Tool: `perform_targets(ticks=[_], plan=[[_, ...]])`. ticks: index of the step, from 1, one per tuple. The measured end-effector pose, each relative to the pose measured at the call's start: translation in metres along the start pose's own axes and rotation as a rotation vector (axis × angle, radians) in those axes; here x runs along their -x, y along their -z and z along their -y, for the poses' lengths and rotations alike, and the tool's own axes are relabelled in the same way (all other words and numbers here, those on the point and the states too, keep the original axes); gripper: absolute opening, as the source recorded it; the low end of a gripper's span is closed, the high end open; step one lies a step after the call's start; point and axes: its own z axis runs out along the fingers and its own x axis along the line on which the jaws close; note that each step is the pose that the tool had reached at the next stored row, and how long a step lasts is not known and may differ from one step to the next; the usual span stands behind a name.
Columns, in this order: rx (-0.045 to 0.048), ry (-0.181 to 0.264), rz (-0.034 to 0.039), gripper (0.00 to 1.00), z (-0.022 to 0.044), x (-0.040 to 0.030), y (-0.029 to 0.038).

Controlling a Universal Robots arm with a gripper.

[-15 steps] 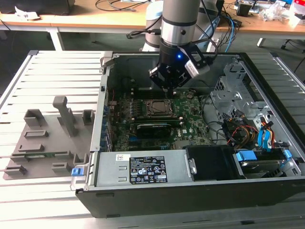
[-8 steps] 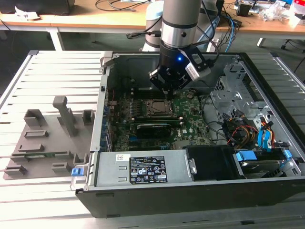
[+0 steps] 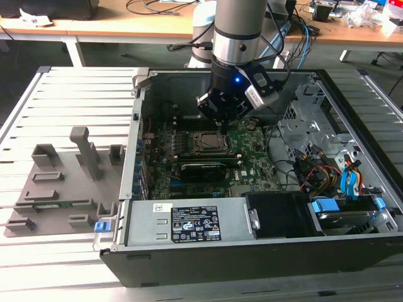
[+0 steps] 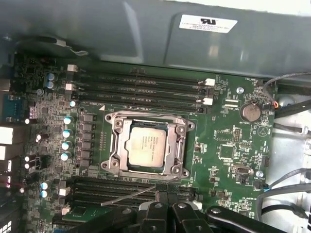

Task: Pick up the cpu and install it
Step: 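Install the second cpu locking lever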

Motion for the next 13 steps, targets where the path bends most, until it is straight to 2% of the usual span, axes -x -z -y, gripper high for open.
perform_targets(ticks=[9,11,12,13], plan=[[0.0009,0.0,0.0,0.11,0.0102,-0.0015,-0.0004],[0.0039,0.0,0.0004,0.11,0.0182,-0.0025,-0.0008],[0.0078,0.0,0.0007,0.11,0.0246,-0.0034,-0.001],[0.0172,0.0,0.0016,0.11,0.0292,-0.0043,-0.0013]])
